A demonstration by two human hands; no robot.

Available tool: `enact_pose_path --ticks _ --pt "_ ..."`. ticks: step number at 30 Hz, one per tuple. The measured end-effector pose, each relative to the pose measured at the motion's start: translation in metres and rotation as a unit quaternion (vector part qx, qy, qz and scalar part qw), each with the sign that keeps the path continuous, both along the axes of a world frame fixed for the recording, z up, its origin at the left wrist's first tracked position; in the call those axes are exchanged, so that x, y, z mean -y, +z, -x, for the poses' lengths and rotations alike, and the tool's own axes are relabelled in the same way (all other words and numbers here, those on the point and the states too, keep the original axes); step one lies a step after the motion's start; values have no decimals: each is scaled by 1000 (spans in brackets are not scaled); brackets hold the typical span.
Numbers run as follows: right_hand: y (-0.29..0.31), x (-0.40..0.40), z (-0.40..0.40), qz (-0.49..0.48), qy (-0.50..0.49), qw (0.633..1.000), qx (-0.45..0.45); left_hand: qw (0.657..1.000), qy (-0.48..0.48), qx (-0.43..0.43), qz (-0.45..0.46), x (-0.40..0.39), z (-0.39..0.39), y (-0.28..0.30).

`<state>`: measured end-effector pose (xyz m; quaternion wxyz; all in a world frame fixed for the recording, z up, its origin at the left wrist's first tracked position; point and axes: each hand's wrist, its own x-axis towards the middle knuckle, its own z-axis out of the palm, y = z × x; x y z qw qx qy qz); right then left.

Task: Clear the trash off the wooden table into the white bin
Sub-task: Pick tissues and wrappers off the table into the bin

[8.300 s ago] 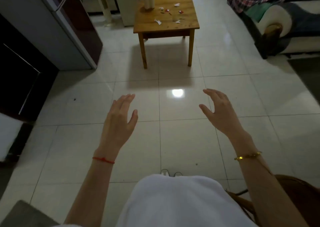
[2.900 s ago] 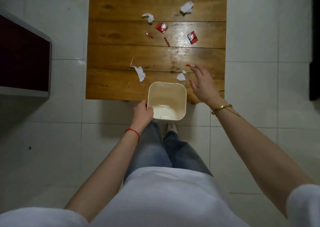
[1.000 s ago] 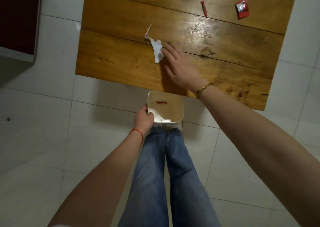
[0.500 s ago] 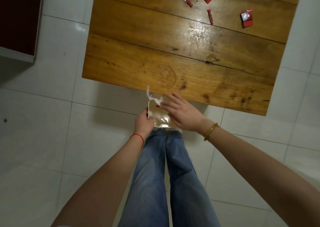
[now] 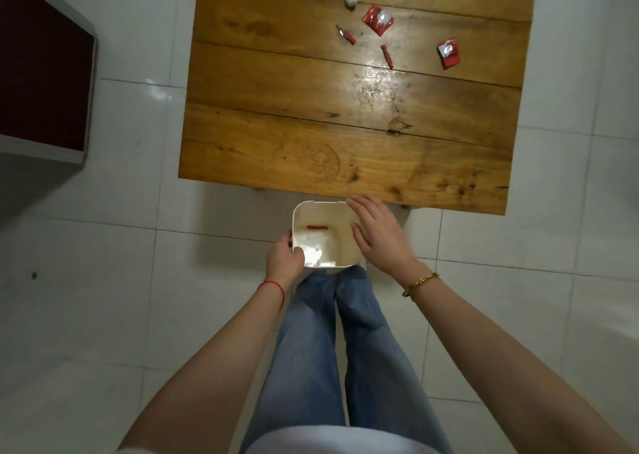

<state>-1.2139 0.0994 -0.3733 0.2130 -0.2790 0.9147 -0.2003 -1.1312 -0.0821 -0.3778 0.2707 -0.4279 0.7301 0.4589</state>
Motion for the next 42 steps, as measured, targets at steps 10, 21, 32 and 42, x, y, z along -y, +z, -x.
enact_pose_path --ticks 10,21,32,42 --pt "87 -40 -28 27 -140 989 -35 995 -91 -33 21 -15 5 87" --pt "139 -126 -65 29 -302 951 -56 972 -219 -78 18 -85 36 151" --pt "167 -272 -50 50 -368 927 -55 957 -273 -94 14 -227 90 178" --pt "201 -436 30 44 -322 943 -69 975 -195 -107 2 -372 147 202"
